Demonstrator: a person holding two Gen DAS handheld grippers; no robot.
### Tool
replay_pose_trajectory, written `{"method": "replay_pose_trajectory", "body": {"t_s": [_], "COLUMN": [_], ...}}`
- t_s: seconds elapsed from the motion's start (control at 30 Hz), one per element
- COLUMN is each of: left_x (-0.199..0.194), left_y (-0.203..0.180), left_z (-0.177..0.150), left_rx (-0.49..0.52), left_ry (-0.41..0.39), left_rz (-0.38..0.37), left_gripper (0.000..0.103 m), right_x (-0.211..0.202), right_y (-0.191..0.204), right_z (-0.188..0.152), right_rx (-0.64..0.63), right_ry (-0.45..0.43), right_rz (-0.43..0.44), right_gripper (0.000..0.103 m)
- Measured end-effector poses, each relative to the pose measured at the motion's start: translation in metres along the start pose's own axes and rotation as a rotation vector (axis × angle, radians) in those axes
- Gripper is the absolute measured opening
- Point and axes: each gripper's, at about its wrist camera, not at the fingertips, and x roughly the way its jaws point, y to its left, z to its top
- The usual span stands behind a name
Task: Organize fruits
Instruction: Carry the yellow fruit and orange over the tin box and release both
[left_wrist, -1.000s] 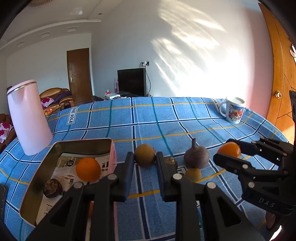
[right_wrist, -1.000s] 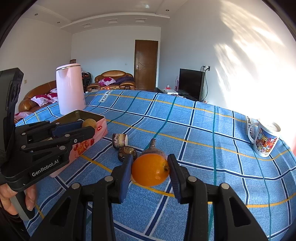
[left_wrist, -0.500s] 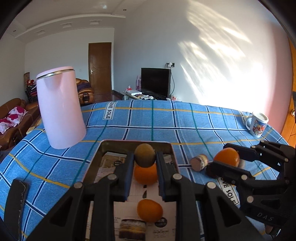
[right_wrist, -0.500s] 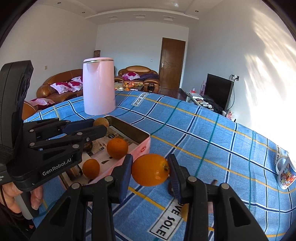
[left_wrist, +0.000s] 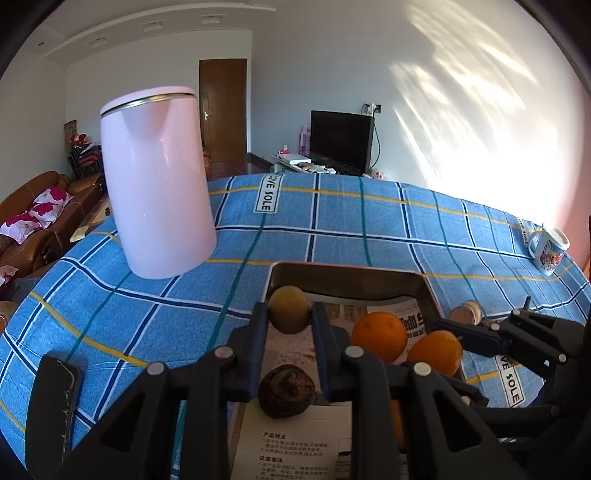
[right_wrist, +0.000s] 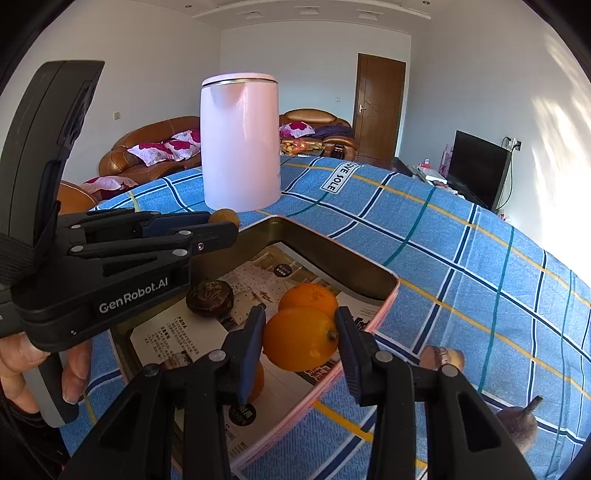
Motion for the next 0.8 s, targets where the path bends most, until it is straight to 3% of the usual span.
{"method": "replay_pose_trajectory", "body": {"t_s": [0.2,0.27,0.33,0.43,0.53,0.7,0.8], "left_x": [0.005,0.004,0.001,-0.007,-0.013,-0.017,-0.017], "left_y": [0.001,0.001,-0.001,-0.007,-0.017,-0.036,-0.048], "left_z": [-0.003,-0.005,-0.005,-0.007,-0.007,-0.010,-0.012], "left_rx": [0.002,-0.001,-0.002,0.001,0.004,0.010,0.022], "left_ry": [0.022,0.018,0.017,-0.002,-0.018,-0.022,-0.018], "left_rz": [0.006,0.007,0.002,0.001,-0.013,-0.055,-0.076], "left_gripper": [0.026,0.032,0.048,0.065,0.074,0.075,0.075], "right_x": [0.019,0.016,0.008,-0.012,-0.036,-0.071,-0.085], "right_y": [0.008,0.008,0.005,-0.004,-0.023,-0.073,-0.098], "right_z": [-0.003,-0.003,-0.003,-0.009,-0.022,-0.054,-0.072], "right_rx": [0.015,0.018,0.034,0.044,0.063,0.163,0.255], "right_ry": [0.045,0.038,0.020,-0.012,-0.010,0.037,0.060], "right_rz": [0.049,0.036,0.043,0.024,-0.056,-0.220,-0.276], "right_gripper": [0.041,0.045,0.055,0.056,0.056,0.056,0.056]}}
